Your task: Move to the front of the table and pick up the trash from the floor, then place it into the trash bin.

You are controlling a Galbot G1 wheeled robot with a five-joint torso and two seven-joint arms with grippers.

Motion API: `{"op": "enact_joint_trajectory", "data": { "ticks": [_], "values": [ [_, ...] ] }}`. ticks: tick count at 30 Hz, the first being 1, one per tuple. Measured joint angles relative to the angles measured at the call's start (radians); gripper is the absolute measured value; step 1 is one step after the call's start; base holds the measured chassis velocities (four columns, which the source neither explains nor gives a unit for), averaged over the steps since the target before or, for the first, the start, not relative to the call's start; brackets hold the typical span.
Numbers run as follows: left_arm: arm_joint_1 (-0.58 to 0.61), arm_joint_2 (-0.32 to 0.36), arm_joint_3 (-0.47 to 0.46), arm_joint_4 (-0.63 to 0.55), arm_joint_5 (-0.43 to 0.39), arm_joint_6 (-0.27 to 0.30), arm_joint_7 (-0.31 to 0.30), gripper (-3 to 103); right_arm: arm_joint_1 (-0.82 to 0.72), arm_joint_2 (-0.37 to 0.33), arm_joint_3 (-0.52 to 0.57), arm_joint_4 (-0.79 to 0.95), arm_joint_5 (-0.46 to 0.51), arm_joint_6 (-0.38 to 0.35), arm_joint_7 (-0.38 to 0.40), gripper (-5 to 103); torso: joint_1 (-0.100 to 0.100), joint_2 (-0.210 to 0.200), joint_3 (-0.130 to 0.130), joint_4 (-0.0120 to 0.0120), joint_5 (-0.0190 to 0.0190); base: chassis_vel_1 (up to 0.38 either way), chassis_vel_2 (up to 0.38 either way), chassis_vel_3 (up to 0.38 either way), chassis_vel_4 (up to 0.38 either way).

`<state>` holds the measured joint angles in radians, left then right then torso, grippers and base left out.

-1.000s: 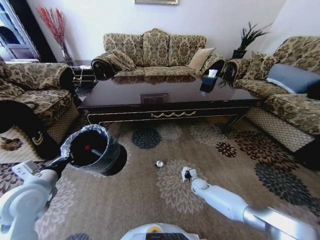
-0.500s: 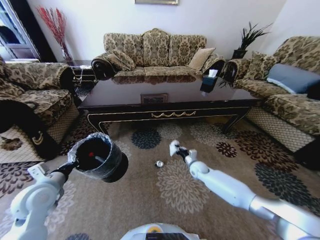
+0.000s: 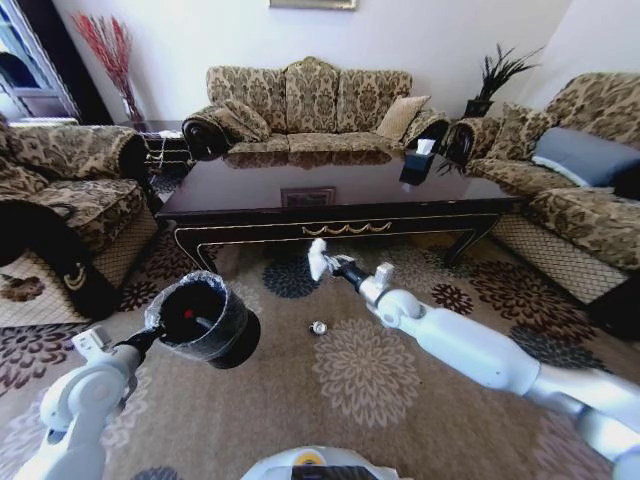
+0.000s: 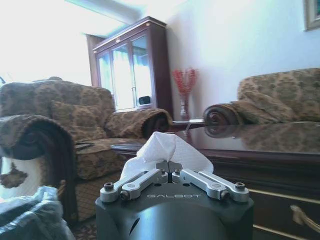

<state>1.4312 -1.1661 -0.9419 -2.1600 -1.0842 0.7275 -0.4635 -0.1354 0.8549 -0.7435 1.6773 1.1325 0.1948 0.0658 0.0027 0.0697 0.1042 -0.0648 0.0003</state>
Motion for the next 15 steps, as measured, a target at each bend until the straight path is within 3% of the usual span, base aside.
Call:
{"op": "enact_joint_trajectory", "data": {
  "ticks": [6,11,15],
  "values": [
    [-0.007,-0.006,0.033,0.004,0.008,-0.004,-0.004,3,0.104,0.109,-0.109,-0.061,0.008,0.016,0.003,0,0.000,0.000,0.000,-0.0001,-0.0004,0.000,0.000,0.000,0.000],
    [-0.008,-0.008,0.036,0.004,0.002,-0.005,-0.009,3,0.177,0.282,-0.183,-0.134,0.001,0.038,-0.006,0,0.000,0.000,0.000,-0.0002,-0.0005,0.000,0.000,0.000,0.000],
    [0.001,-0.010,0.019,-0.003,-0.012,-0.005,-0.011,3,0.202,0.353,-0.206,-0.151,-0.007,0.043,-0.018,0,0.000,0.000,0.000,0.0004,-0.0007,0.000,0.000,0.000,0.000]
  ]
}}
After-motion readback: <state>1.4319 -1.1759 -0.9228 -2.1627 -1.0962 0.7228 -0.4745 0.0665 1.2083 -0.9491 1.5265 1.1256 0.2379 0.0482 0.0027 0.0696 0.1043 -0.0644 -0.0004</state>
